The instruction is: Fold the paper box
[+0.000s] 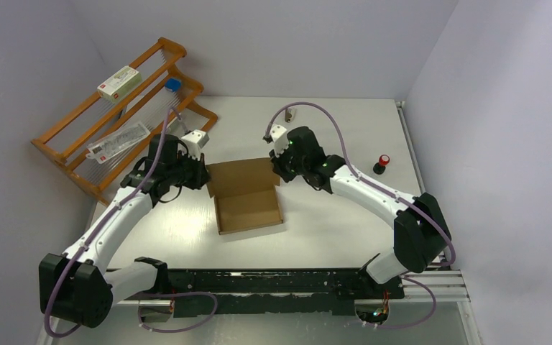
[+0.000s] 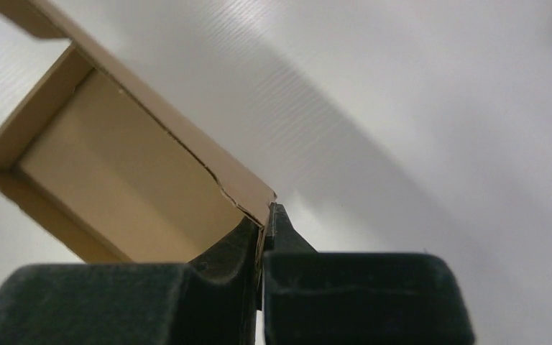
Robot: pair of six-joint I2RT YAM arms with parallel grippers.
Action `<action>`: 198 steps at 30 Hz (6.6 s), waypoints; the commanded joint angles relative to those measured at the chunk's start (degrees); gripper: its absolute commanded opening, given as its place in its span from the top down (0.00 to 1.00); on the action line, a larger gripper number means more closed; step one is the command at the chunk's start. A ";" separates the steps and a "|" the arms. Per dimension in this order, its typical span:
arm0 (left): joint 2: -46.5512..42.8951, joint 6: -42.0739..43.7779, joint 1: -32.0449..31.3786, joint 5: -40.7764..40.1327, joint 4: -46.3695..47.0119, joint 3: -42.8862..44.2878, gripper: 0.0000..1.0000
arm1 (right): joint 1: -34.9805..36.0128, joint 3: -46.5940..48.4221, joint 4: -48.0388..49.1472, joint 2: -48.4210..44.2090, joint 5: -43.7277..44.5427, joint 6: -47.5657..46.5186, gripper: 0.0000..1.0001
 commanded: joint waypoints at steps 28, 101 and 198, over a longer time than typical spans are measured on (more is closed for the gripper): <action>-2.56 -37.77 -15.71 -26.53 21.65 -4.75 0.95 | 15.76 -1.36 9.70 2.05 45.72 40.26 1.00; -38.62 -47.07 -29.25 -29.50 9.07 -31.77 0.57 | 25.37 -38.58 23.20 -29.55 39.13 44.64 0.11; -18.96 -46.00 -29.23 -38.95 19.43 -28.43 0.51 | 4.44 -30.44 21.14 -13.54 16.06 43.15 0.40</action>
